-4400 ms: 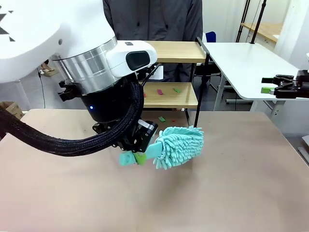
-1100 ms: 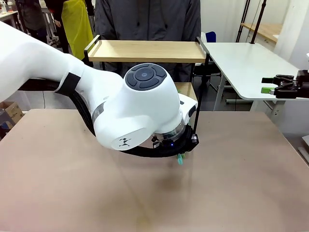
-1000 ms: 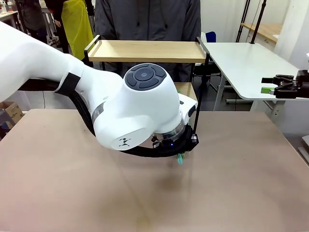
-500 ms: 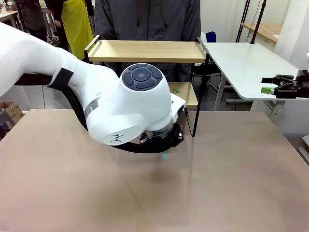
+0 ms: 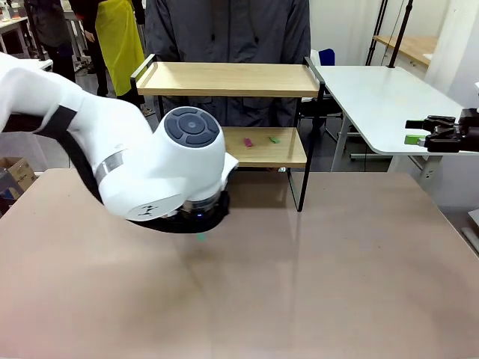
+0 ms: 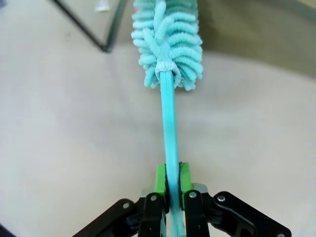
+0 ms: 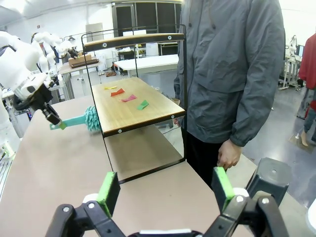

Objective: Clean the shelf.
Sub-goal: Clean the specific section of the Shelf indicated by the human with the Duster.

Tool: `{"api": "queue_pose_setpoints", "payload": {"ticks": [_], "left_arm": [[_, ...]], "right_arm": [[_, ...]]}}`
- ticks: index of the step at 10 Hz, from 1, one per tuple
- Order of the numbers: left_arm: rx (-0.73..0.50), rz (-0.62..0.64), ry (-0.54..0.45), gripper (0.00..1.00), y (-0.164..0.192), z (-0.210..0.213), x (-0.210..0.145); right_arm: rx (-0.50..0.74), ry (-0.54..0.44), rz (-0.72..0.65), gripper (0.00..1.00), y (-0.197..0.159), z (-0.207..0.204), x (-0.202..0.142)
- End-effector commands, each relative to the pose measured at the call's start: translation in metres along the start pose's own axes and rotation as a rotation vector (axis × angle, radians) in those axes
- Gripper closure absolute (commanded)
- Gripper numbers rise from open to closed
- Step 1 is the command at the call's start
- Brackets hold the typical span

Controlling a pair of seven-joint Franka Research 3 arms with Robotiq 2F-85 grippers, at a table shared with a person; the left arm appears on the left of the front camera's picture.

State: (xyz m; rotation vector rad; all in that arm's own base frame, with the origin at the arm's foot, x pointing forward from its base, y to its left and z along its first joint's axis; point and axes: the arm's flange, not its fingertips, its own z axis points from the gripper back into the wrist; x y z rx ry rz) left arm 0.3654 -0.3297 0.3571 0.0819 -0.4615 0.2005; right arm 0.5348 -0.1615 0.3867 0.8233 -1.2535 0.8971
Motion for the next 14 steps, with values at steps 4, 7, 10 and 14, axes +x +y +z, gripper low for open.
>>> {"api": "queue_pose_setpoints", "payload": {"ticks": [4, 7, 10, 14], "left_arm": [[0.112, 0.034, -0.032, 0.87, 0.035, -0.007, 0.008], [0.091, 0.016, -0.033, 0.87, 0.037, 0.002, 0.005], [-0.033, 0.031, -0.098, 0.87, 0.072, 0.052, 0.011], [-0.166, -0.232, 0.028, 0.87, 0.1, 0.079, 0.011]], "right_arm": [[-0.002, 0.018, 0.007, 0.0, 0.0, -0.001, 0.003], [-0.002, 0.018, 0.007, 0.0, 0.0, -0.001, 0.003], [-0.002, 0.018, 0.007, 0.0, 0.0, -0.001, 0.003], [-0.002, 0.018, 0.007, 0.0, 0.0, -0.001, 0.003]]}}
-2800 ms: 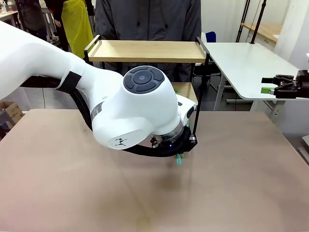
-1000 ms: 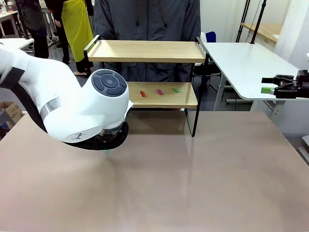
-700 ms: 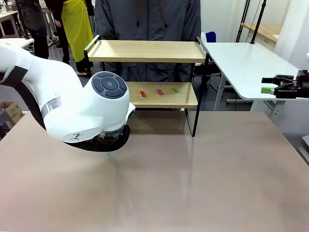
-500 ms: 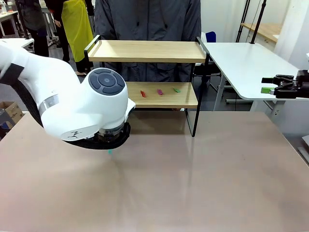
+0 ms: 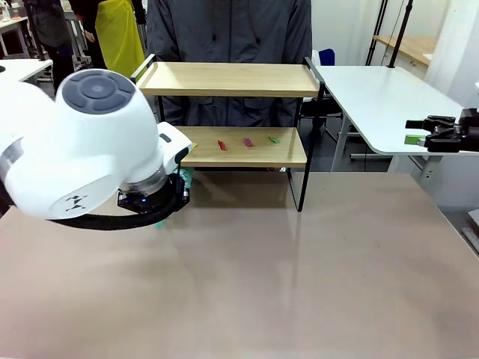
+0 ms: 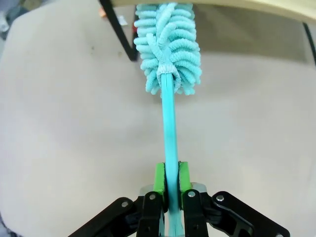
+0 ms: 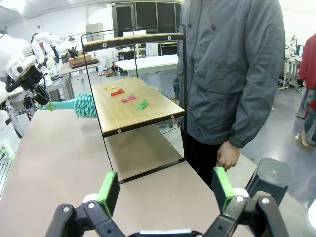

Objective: Clean the shelf.
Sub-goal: Clean the specific section of the Shelf indicated by the human with the Duster.

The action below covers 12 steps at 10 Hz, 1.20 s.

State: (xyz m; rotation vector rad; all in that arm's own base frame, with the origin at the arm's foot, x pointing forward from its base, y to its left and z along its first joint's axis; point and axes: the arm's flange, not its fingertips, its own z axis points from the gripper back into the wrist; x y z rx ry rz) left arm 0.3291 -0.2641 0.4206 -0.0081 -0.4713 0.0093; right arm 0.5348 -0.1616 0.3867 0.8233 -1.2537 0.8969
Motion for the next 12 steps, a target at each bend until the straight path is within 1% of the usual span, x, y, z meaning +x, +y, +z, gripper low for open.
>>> {"api": "queue_pose_setpoints", "payload": {"ticks": [1, 2, 4, 5, 6, 7, 8, 9, 10, 11, 12], "left_arm": [[-0.081, -0.089, 0.045, 0.87, 0.037, 0.027, -0.001], [-0.139, -0.132, 0.061, 0.87, 0.049, 0.036, -0.002], [-0.184, -0.272, 0.154, 0.87, 0.075, 0.045, -0.004], [-0.227, -0.349, 0.212, 0.87, 0.093, 0.05, -0.001], [-0.251, -0.458, 0.284, 0.87, 0.111, 0.054, -0.001], [-0.284, -0.523, 0.334, 0.87, 0.127, 0.066, 0.002], [-0.296, -0.6, 0.337, 0.87, 0.138, 0.084, 0.001], [-0.299, -0.719, 0.338, 0.87, 0.146, 0.104, 0.002], [-0.266, -0.767, 0.388, 0.87, 0.148, 0.12, 0.005], [-0.269, -0.814, 0.379, 0.87, 0.149, 0.141, 0.008], [-0.296, -0.825, 0.352, 0.87, 0.142, 0.157, 0.011]], "right_arm": [[-0.002, 0.019, 0.007, 0.0, 0.0, -0.001, 0.003], [-0.002, 0.019, 0.007, 0.0, 0.0, -0.001, 0.003], [-0.002, 0.019, 0.007, 0.0, 0.0, -0.001, 0.003], [-0.002, 0.019, 0.007, 0.0, 0.0, -0.001, 0.003], [-0.002, 0.019, 0.007, 0.0, 0.0, -0.001, 0.003], [-0.002, 0.019, 0.007, 0.0, 0.0, -0.001, 0.003], [-0.002, 0.019, 0.007, 0.0, 0.0, -0.001, 0.003], [-0.002, 0.019, 0.007, 0.0, 0.0, -0.001, 0.003], [-0.002, 0.019, 0.007, 0.0, 0.0, -0.001, 0.003], [-0.002, 0.019, 0.007, 0.0, 0.0, -0.001, 0.003], [-0.002, 0.019, 0.007, 0.0, 0.0, -0.001, 0.003]]}}
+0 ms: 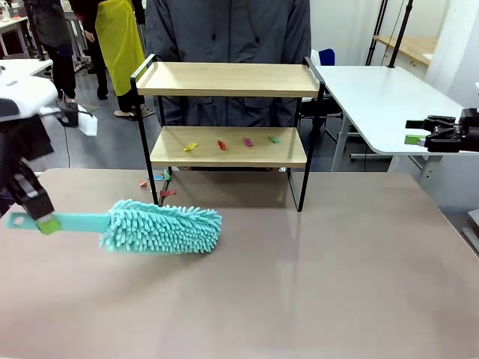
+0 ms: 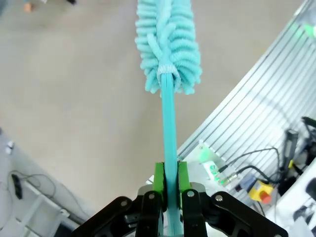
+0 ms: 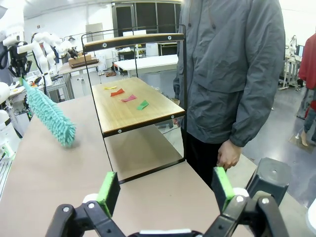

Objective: Clean the shelf.
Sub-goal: Clean the specific section of the Shelf indicated by the human with the Duster.

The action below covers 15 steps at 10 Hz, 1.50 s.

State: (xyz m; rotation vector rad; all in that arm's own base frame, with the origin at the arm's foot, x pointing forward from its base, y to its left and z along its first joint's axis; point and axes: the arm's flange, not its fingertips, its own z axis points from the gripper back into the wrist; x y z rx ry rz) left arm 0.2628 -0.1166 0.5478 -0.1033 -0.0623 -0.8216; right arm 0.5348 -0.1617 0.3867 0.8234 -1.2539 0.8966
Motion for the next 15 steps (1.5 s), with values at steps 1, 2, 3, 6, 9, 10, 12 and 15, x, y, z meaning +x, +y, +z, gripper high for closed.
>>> {"api": "queue_pose_setpoints", "payload": {"ticks": [1, 2, 3, 6, 9, 10, 12, 15], "left_arm": [[0.006, -0.069, 0.003, 0.87, -0.011, 0.03, 0.011], [-0.032, -0.006, 0.018, 0.87, -0.023, 0.047, 0.013], [-0.037, 0.044, 0.02, 0.87, -0.035, 0.057, 0.012], [0.003, -0.039, 0.002, 0.87, -0.018, 0.035, 0.005], [0.003, -0.039, 0.002, 0.87, -0.018, 0.035, 0.005], [0.003, -0.039, 0.002, 0.87, -0.018, 0.035, 0.005], [0.003, -0.039, 0.002, 0.87, -0.018, 0.035, 0.005], [0.003, -0.039, 0.002, 0.87, -0.018, 0.035, 0.005]], "right_arm": [[-0.002, 0.019, 0.007, 0.0, 0.0, -0.001, 0.003], [-0.002, 0.019, 0.007, 0.0, 0.0, -0.001, 0.003], [-0.002, 0.019, 0.007, 0.0, 0.0, -0.001, 0.003], [-0.002, 0.019, 0.007, 0.0, 0.0, -0.001, 0.003], [-0.002, 0.019, 0.007, 0.0, 0.0, -0.001, 0.003], [-0.002, 0.019, 0.007, 0.0, 0.0, -0.001, 0.003], [-0.002, 0.019, 0.007, 0.0, 0.0, -0.001, 0.003], [-0.002, 0.019, 0.007, 0.0, 0.0, -0.001, 0.003]]}}
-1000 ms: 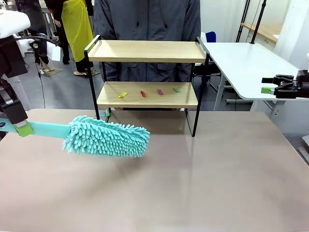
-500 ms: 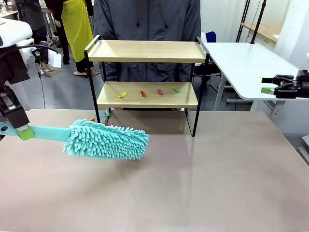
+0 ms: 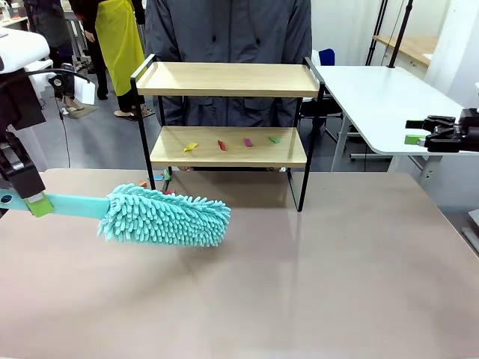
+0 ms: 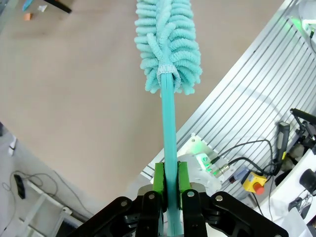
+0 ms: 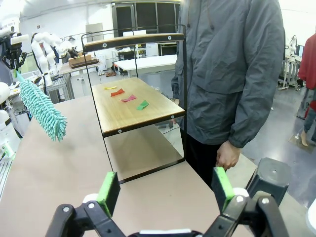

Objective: Clean the shelf.
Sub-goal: Clean the specific section of the Shelf indicated by the human with the Duster.

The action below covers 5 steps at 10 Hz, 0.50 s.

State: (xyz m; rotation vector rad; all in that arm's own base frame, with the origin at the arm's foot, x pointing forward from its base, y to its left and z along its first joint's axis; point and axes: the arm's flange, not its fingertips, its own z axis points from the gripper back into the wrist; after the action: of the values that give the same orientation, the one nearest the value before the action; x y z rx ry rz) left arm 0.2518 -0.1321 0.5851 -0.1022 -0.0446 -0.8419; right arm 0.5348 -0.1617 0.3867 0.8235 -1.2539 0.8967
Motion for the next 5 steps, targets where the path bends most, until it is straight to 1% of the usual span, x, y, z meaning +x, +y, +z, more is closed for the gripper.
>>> {"api": "queue_pose_setpoints", "payload": {"ticks": [1, 5], "left_arm": [[0.01, -0.02, -0.015, 0.87, 0.0034, -0.0004, -0.002], [0.01, -0.02, -0.015, 0.87, 0.0034, -0.0004, -0.002]], "right_arm": [[-0.002, 0.019, 0.007, 0.0, -0.0001, -0.0013, 0.0034], [-0.002, 0.019, 0.007, 0.0, -0.0001, -0.0013, 0.0034]]}}
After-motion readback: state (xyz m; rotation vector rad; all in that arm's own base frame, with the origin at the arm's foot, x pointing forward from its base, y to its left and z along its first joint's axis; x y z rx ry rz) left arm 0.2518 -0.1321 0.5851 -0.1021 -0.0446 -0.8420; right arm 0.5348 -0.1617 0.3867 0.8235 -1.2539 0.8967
